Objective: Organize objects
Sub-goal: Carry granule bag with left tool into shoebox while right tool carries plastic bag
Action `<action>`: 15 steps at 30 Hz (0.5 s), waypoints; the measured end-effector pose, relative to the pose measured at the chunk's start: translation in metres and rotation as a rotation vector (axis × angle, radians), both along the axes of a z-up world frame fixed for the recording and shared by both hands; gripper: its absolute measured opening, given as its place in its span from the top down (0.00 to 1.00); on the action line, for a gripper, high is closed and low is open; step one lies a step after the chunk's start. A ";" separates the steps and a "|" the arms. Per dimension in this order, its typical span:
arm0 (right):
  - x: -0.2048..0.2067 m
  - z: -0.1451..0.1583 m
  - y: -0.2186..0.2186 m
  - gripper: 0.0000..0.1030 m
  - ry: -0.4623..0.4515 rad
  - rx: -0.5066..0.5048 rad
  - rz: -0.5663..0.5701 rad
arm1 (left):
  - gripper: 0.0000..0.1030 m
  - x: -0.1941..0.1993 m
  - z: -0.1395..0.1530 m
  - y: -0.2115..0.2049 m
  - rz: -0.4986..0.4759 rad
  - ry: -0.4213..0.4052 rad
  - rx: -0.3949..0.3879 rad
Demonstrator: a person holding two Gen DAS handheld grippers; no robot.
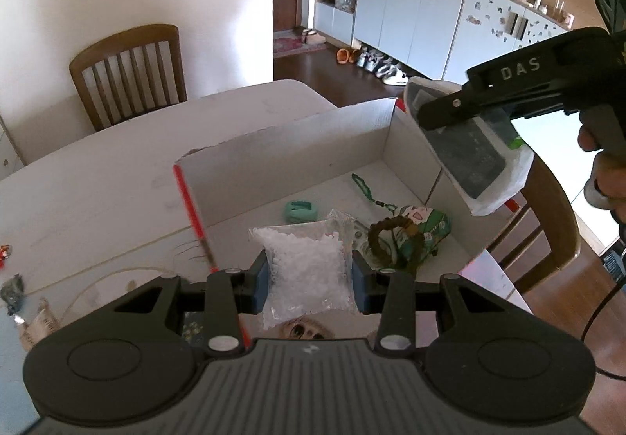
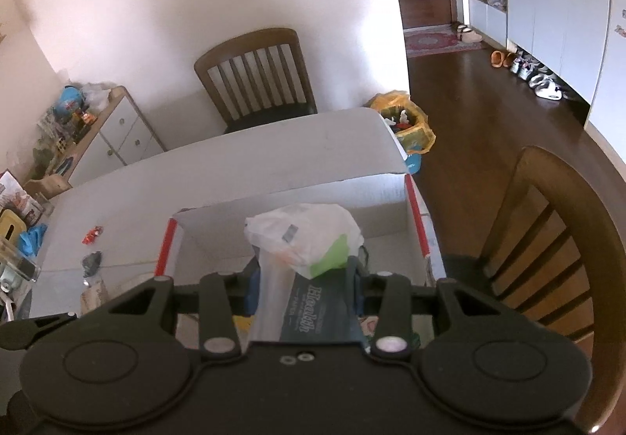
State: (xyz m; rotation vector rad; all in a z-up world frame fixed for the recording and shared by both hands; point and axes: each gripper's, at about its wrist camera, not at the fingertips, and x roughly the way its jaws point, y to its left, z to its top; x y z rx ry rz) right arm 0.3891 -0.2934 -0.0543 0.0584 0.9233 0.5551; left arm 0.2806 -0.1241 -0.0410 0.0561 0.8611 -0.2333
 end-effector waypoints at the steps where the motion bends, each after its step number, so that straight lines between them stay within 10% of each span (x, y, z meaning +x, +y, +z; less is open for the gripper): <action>1: 0.004 -0.004 0.001 0.60 0.006 -0.004 0.004 | 0.61 0.005 -0.003 -0.003 0.006 0.009 0.002; 15: 0.043 -0.050 0.026 0.59 0.044 -0.114 0.048 | 0.61 0.058 -0.045 -0.024 0.029 0.108 0.096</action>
